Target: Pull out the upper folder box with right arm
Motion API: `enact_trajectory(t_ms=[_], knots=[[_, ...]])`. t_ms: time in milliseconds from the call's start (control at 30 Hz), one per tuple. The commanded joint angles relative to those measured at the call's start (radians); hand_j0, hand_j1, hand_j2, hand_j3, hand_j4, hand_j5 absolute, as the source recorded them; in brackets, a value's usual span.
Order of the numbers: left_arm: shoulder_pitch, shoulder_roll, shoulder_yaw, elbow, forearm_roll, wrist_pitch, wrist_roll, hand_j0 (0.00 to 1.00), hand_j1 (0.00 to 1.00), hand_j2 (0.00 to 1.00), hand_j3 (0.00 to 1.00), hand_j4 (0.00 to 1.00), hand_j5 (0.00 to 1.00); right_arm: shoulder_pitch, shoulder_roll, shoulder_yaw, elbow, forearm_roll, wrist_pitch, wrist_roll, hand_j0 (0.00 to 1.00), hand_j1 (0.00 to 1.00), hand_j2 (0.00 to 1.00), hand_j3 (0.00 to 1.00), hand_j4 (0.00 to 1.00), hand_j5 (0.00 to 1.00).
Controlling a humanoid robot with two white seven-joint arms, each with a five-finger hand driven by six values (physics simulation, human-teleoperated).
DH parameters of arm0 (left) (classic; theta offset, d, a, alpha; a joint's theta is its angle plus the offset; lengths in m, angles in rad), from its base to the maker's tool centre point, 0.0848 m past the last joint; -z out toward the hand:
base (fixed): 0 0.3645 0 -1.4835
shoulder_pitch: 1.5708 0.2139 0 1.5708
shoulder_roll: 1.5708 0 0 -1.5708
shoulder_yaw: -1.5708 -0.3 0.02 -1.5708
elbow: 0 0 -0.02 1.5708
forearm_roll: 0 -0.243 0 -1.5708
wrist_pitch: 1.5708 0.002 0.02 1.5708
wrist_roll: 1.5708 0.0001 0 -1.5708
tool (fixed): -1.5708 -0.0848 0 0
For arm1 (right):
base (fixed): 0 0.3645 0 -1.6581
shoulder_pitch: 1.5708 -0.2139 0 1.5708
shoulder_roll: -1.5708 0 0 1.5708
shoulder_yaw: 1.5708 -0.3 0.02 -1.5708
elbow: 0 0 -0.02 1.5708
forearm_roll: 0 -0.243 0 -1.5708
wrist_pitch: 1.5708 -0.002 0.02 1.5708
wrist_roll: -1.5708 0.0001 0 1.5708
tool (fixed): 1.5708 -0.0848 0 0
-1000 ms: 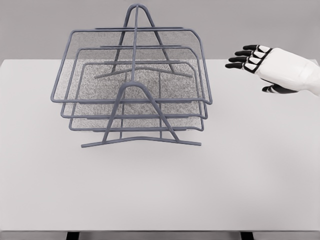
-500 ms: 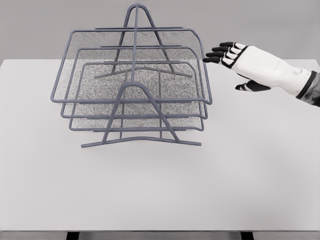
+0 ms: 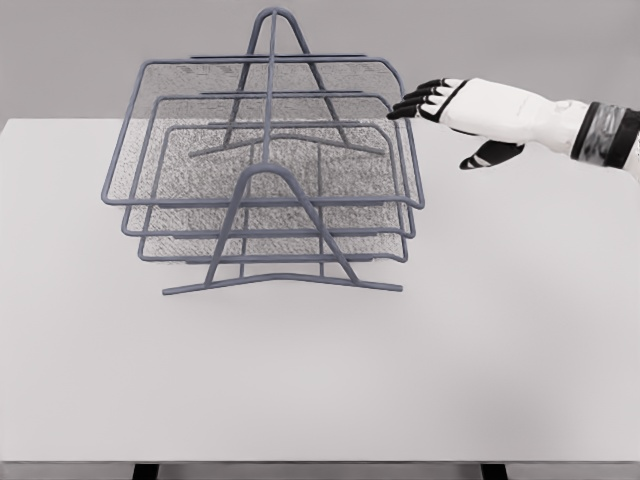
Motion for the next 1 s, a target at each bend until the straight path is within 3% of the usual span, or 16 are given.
enact_trajectory(t_ms=[0, 633, 967], knots=[[-0.002, 0.0, 0.0, 0.0, 0.0, 0.0, 0.0, 1.0, 1.0, 1.0, 1.0, 1.0, 1.0, 0.0, 0.023, 0.009, -0.001, -0.005, 0.002, 0.001, 1.0, 1.0, 1.0, 1.0, 1.0, 1.0], [0.0, 0.0, 0.0, 0.0, 0.0, 0.0, 0.0, 1.0, 1.0, 1.0, 1.0, 1.0, 1.0, 0.026, 0.012, 0.082, -0.001, 0.076, 0.002, 0.004, 1.0, 1.0, 1.0, 1.0, 1.0, 1.0], [0.0, 0.0, 0.0, 0.0, 0.0, 0.0, 0.0, 1.0, 1.0, 1.0, 1.0, 1.0, 1.0, 0.025, -0.104, 0.068, -0.038, 0.061, 0.002, 0.0, 1.0, 1.0, 1.0, 1.0, 1.0, 1.0]])
